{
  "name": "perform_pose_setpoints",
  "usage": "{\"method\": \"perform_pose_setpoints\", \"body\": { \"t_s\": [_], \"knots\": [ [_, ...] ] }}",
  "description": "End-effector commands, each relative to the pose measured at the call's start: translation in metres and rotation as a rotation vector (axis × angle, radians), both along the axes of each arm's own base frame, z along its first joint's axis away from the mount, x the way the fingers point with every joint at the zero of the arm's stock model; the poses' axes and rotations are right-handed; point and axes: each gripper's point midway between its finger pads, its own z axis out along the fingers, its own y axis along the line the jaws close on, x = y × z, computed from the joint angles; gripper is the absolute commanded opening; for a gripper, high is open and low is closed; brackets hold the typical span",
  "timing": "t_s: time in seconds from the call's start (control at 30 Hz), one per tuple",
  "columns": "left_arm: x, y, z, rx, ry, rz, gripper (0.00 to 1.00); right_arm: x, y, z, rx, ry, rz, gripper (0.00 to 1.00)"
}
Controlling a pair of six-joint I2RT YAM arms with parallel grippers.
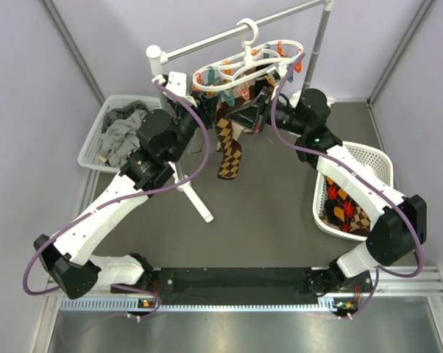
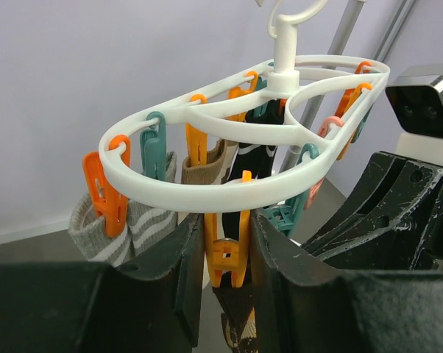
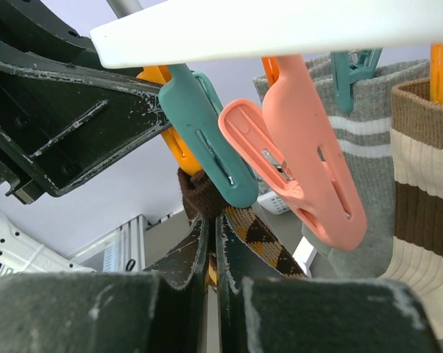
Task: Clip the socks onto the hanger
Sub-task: Clamp the sock onto the hanger.
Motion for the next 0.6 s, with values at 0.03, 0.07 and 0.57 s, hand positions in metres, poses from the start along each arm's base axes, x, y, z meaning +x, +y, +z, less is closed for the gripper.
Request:
{"method": "perform_pose_setpoints", "body": {
  "t_s": [0.03,0.07,0.57],
  "knots": [
    [-0.005,0.009,0.008,-0.003,-0.022,0.017,0.00,-0.014,-0.011,0.042,0.073,-0.115,-0.005,0.00],
    [-0.005,0.009,0.007,-0.002,-0.021,0.020,0.00,-0.014,-0.010,0.042,0.072,-0.117,-0.004,0.00],
    [-0.008,0.010,0.012,-0.013,-0.025,0.015,0.00,-0.016,-0.013,0.038,0.063,-0.119,-0.009,0.00]
  ]
}}
